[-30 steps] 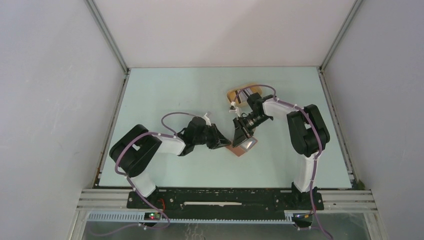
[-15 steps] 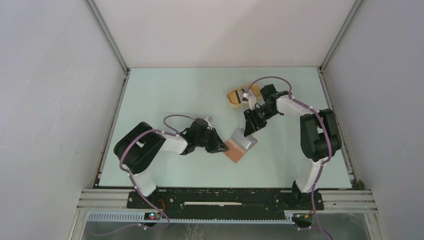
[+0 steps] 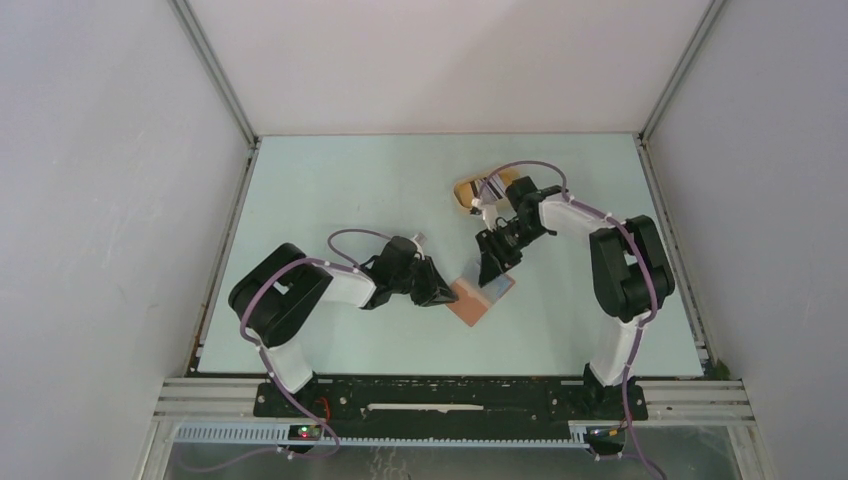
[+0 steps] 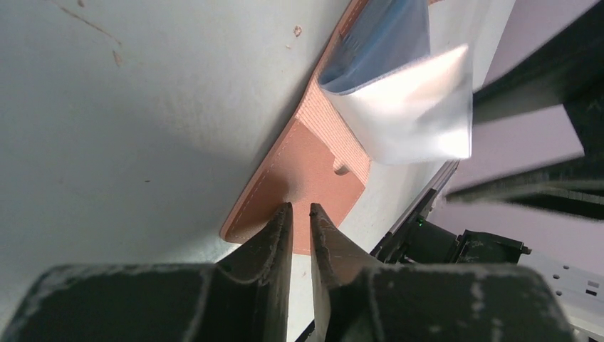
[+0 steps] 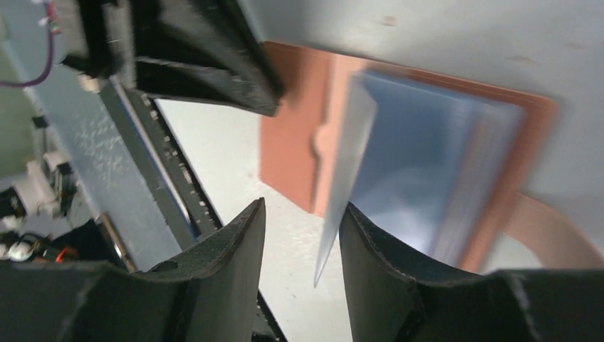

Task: Put the credit cards into the card holder
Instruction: Turn over the card slot in the card holder, then pick up the credit card from the storage box.

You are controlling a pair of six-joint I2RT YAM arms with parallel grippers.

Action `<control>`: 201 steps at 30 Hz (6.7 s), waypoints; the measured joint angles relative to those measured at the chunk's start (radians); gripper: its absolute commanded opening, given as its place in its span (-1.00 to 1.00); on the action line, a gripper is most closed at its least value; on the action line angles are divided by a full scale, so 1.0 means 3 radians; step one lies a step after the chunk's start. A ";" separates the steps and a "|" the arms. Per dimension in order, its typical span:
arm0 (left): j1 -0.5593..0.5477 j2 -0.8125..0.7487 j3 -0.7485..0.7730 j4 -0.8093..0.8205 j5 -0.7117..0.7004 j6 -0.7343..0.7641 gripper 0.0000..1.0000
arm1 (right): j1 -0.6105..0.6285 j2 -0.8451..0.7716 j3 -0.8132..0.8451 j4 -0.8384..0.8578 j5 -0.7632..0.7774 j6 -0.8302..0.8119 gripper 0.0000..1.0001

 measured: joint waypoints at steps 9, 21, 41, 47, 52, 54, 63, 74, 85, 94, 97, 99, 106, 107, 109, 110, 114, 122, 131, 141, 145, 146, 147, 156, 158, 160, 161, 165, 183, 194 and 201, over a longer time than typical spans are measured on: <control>0.0000 0.0033 0.0000 0.0038 0.0023 -0.0001 -0.66 | 0.0237 0.0000 0.0010 -0.0310 -0.0506 -0.0287 0.09; 0.0001 0.0092 -0.0006 0.0137 0.0072 -0.0001 -0.69 | -0.0263 -0.0113 0.0000 -0.0017 0.0206 -0.0169 0.10; 0.0000 0.0097 -0.0006 0.0161 0.0078 -0.0003 -0.70 | -0.0114 0.0029 -0.0001 -0.0014 0.0392 -0.0107 0.08; 0.0000 0.0102 -0.0006 0.0175 0.0079 -0.0003 -0.69 | -0.0085 0.0029 -0.0001 -0.0060 0.0331 -0.0121 0.08; 0.0001 0.0109 -0.0006 0.0187 0.0084 -0.0004 -0.70 | -0.0053 0.0031 0.0000 -0.0092 0.0230 -0.0123 0.08; 0.0000 0.0113 -0.0006 0.0197 0.0086 -0.0005 -0.70 | -0.0047 0.0048 0.0009 -0.0108 0.0173 -0.0122 0.08; 0.0000 0.0116 -0.0006 0.0202 0.0089 -0.0006 -0.69 | 0.0010 0.0144 0.0033 -0.0160 0.0064 -0.0121 0.08; 0.0010 0.0137 -0.0006 0.0243 0.0135 -0.0032 -0.67 | 0.0303 0.0146 0.0052 -0.0238 -0.0206 -0.0139 0.11; 0.0144 0.0093 -0.0233 0.0509 0.0192 -0.0201 -0.52 | 0.0417 0.0387 0.0112 -0.0273 -0.0458 -0.0130 0.11; 0.0371 -0.0464 -0.0567 0.0284 0.0094 -0.0238 -0.55 | 0.0469 0.0591 0.0120 -0.0276 -0.0460 -0.0062 0.08; 0.0385 -0.0669 -0.0565 0.0220 0.0053 -0.0235 -0.59 | 0.0483 0.0591 0.0139 -0.0275 -0.0462 -0.0055 0.08; 0.0385 -0.0738 -0.0540 0.0203 0.0057 -0.0233 -0.62 | 0.0486 0.0591 0.0155 -0.0273 -0.0468 -0.0056 0.07; 0.0341 -0.0462 -0.0163 0.0154 0.0128 -0.0231 -0.66 | 0.0464 0.0591 0.0160 -0.0275 -0.0498 -0.0064 0.06; 0.0319 -0.0388 -0.0094 0.0164 0.0146 -0.0231 -0.66 | 0.0455 0.0591 0.0161 -0.0276 -0.0502 -0.0066 0.05; 0.0278 -0.0282 -0.0008 0.0175 0.0165 -0.0233 -0.67 | 0.0429 0.0591 0.0160 -0.0276 -0.0512 -0.0072 0.05; 0.0252 -0.0226 0.0033 0.0177 0.0174 -0.0233 -0.67 | 0.0409 0.0591 0.0161 -0.0277 -0.0520 -0.0074 0.05; 0.0170 -0.0020 0.0120 0.0202 0.0230 -0.0234 -0.69 | 0.0354 0.0591 0.0161 -0.0277 -0.0549 -0.0084 0.04; 0.0126 0.0277 0.0123 0.0224 0.0314 -0.0233 -0.73 | 0.0295 0.0528 0.0160 -0.0275 -0.0539 -0.0117 0.04; 0.0126 0.0281 0.0117 0.0248 0.0337 -0.0142 -0.74 | 0.0027 -0.0008 0.0666 -0.0328 -0.0103 -0.0315 0.13; 0.0139 0.0281 0.0140 0.0192 0.0385 0.0089 -0.74 | -0.0248 0.0233 0.2416 -0.0249 0.0373 -0.0220 0.72; 0.0151 0.0281 0.0169 0.0135 0.0411 0.0149 -0.74 | -0.0338 0.0965 0.3354 -0.0347 0.0170 0.0041 0.73; 0.0151 0.0281 0.0175 0.0123 0.0412 0.0158 -0.74 | -0.0366 0.1074 0.3384 -0.0354 0.0173 0.0118 0.73; 0.0151 0.0281 0.0184 0.0111 0.0418 0.0178 -0.74 | -0.0394 0.1176 0.3386 -0.0370 0.0198 0.0192 0.72; 0.0164 0.0284 0.0195 0.0085 0.0431 0.0209 -0.74 | -0.0568 0.1785 0.3412 -0.0463 0.0688 0.0619 0.78; 0.0164 0.0287 0.0195 0.0085 0.0436 0.0209 -0.74 | -0.0587 0.1835 0.3464 -0.0448 0.0774 0.0676 0.80; 0.0164 0.0291 0.0196 0.0085 0.0446 0.0209 -0.74 | -0.0596 0.1873 0.3526 -0.0411 0.0849 0.0727 0.82; 0.0164 0.0295 0.0198 0.0085 0.0453 0.0209 -0.73 | -0.0598 0.1886 0.3550 -0.0388 0.0866 0.0759 0.82; 0.0172 0.0313 0.0201 0.0094 0.0478 0.0207 -0.74 | -0.0596 0.1967 0.3671 -0.0303 0.0895 0.0852 0.83; 0.0175 0.0362 0.0290 0.0003 0.0529 0.0207 -0.74 | -0.0604 0.2281 0.3761 -0.0179 0.1007 0.1025 0.91; 0.0175 0.0375 0.0337 -0.0078 0.0546 0.0217 -0.74 | -0.0619 0.2302 0.3761 -0.0183 0.0796 0.1156 0.90; 0.0175 0.0375 0.0337 -0.0078 0.0546 0.0235 -0.75 | -0.0645 0.2314 0.3741 -0.0179 0.0566 0.1219 0.88</control>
